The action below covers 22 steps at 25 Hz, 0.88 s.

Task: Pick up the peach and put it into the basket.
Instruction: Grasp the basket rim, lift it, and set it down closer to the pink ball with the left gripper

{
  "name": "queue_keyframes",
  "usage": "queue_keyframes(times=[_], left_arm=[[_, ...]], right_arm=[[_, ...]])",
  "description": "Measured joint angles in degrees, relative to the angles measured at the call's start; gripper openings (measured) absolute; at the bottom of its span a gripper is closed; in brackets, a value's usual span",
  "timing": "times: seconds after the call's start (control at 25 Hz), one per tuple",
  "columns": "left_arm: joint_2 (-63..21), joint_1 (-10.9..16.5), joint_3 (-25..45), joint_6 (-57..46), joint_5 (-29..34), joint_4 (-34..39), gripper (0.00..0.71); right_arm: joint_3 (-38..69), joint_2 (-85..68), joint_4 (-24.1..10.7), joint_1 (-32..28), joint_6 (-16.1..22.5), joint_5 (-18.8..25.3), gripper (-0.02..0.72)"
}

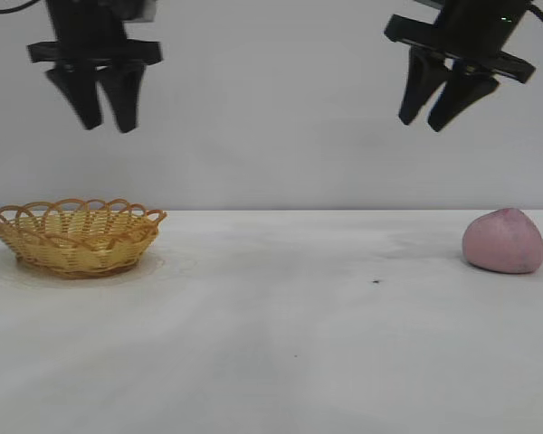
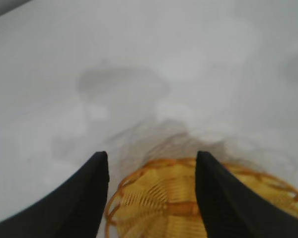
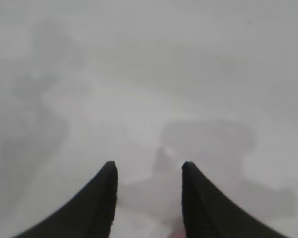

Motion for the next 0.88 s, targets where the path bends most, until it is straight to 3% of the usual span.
queue_keyframes(times=[0.2, 0.32, 0.36, 0.44, 0.48, 0.88], left_arm=[[-0.3, 4.0, 2.4, 1.9, 3.1, -0.1, 0.34], [-0.4, 5.3, 4.8, 3.9, 3.2, -1.8, 0.34], [-0.4, 5.3, 5.5, 4.2, 3.2, -2.0, 0.281], [-0.2, 5.3, 6.3, 4.8, 2.8, -2.1, 0.284], [0.2, 5.3, 6.5, 5.0, 2.7, -2.2, 0.239], [3.6, 5.3, 6.9, 5.4, 1.6, -2.9, 0.241]], right_arm=[[0.0, 0.0, -4.0, -1.0, 1.3, 3.9, 0.26], [0.0, 0.0, -4.8, -1.0, 1.7, 4.6, 0.26], [0.0, 0.0, -4.8, -1.0, 2.0, 4.6, 0.26], [0.0, 0.0, -4.8, -1.0, 2.2, 4.8, 0.26], [0.0, 0.0, -4.8, -1.0, 2.2, 4.9, 0.26], [0.0, -0.1, -4.8, -1.0, 2.5, 5.3, 0.26]])
